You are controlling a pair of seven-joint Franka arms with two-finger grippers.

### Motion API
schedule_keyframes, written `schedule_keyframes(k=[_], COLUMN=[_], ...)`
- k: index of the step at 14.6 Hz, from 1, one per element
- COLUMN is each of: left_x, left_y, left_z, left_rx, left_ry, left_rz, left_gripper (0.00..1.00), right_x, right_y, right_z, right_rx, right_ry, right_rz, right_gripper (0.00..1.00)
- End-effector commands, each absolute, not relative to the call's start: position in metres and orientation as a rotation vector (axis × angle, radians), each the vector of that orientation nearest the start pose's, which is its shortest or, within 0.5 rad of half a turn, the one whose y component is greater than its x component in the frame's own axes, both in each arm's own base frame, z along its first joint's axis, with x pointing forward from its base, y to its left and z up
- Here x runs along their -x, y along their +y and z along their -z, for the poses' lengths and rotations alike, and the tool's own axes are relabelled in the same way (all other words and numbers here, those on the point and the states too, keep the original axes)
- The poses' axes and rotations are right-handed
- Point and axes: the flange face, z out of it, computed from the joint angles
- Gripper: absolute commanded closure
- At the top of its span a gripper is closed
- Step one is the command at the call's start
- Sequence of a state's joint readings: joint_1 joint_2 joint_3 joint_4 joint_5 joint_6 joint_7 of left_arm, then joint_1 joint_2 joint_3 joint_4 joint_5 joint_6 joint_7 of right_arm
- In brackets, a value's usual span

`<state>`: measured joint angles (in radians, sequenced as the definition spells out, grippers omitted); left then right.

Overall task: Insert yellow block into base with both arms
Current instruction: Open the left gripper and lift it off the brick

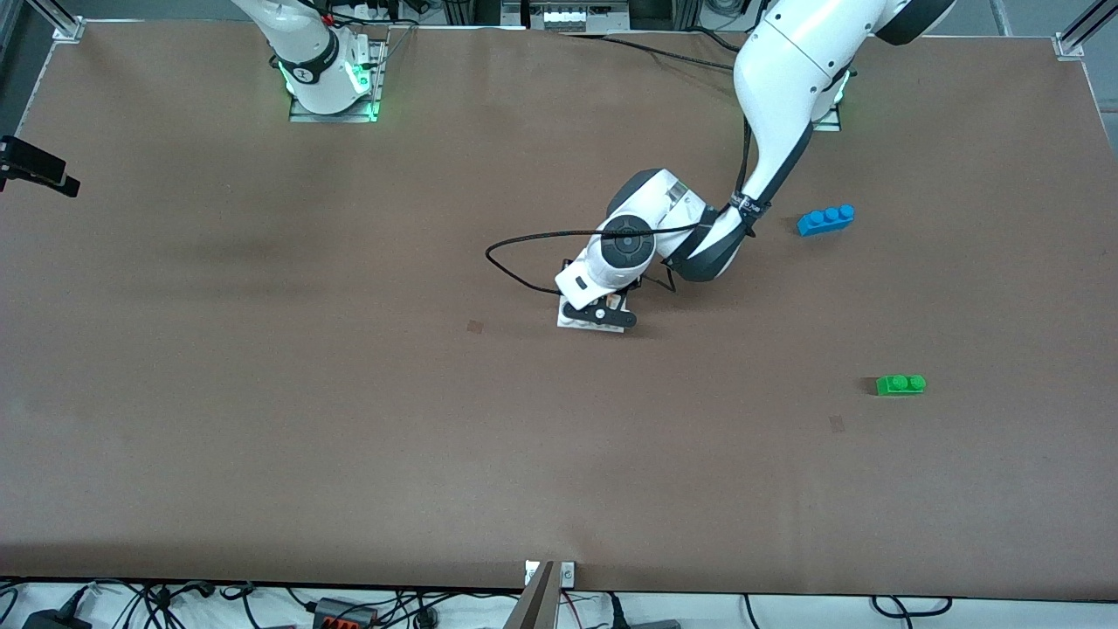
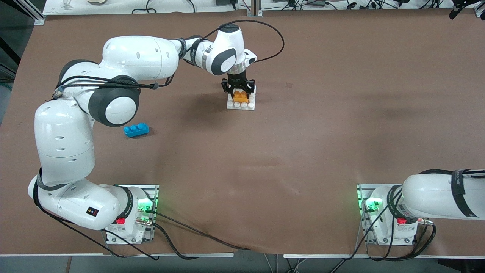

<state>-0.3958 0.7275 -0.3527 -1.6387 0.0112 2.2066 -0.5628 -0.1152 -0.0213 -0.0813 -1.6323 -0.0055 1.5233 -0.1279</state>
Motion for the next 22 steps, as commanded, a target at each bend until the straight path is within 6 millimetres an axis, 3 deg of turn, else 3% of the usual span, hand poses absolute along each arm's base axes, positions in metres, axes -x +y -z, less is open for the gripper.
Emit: schedule_keyframes(k=[1,6,9,11,13,14,15,16,19,20,22], left_x=[-0.517,-0.556,-0.59,-0.616,-0.635,-0.647,-0.651,-0.653,-0.648,-0.642,-0.626], left_y=[-0.434,-0.393,-0.355,-0.306,-0.234,-0.182,-0.143,-0.115,-0.056,-0.041,-0.006], left_z=[-0.217,-0.271,-0.326,-0.356,-0.384,-0.404,-0.414,-0.428,-0.472,-0.489,-0.528], left_rx=[3.21,3.206,3.225,3.234,3.22,3.226,3.222,3.212,3.189,3.18,3.167], left_ry=[0.183,0.1,0.002,-0.103,-0.12,-0.1,-0.048,-0.019,-0.117,-0.149,-0.22], left_rz=[-0.334,-0.33,-0.261,-0.215,-0.226,-0.218,-0.245,-0.256,-0.309,-0.314,-0.277], left_gripper=[0.0,0.0,0.0,0.0,0.0,0.0,0.0,0.0,0.0,0.0,0.0], right_x=[-0.533,-0.532,-0.529,-0.53,-0.531,-0.533,-0.535,-0.538,-0.543,-0.544,-0.547], right_y=[-0.109,-0.108,-0.109,-0.108,-0.103,-0.097,-0.086,-0.075,-0.042,-0.026,-0.012], right_z=[-0.607,-0.609,-0.609,-0.61,-0.61,-0.611,-0.612,-0.613,-0.613,-0.613,-0.612], right_rx=[3.121,3.12,3.118,3.118,3.119,3.12,3.116,3.115,3.118,3.119,3.122], right_ry=[0.117,0.117,0.119,0.117,0.103,0.086,0.06,0.038,0.165,0.189,0.187], right_rz=[-0.125,-0.122,-0.139,-0.134,-0.131,-0.122,-0.104,-0.084,-0.078,-0.079,-0.066], right_gripper=[0.0,0.0,0.0,0.0,0.0,0.0,0.0,0.0,0.0,0.0,0.0])
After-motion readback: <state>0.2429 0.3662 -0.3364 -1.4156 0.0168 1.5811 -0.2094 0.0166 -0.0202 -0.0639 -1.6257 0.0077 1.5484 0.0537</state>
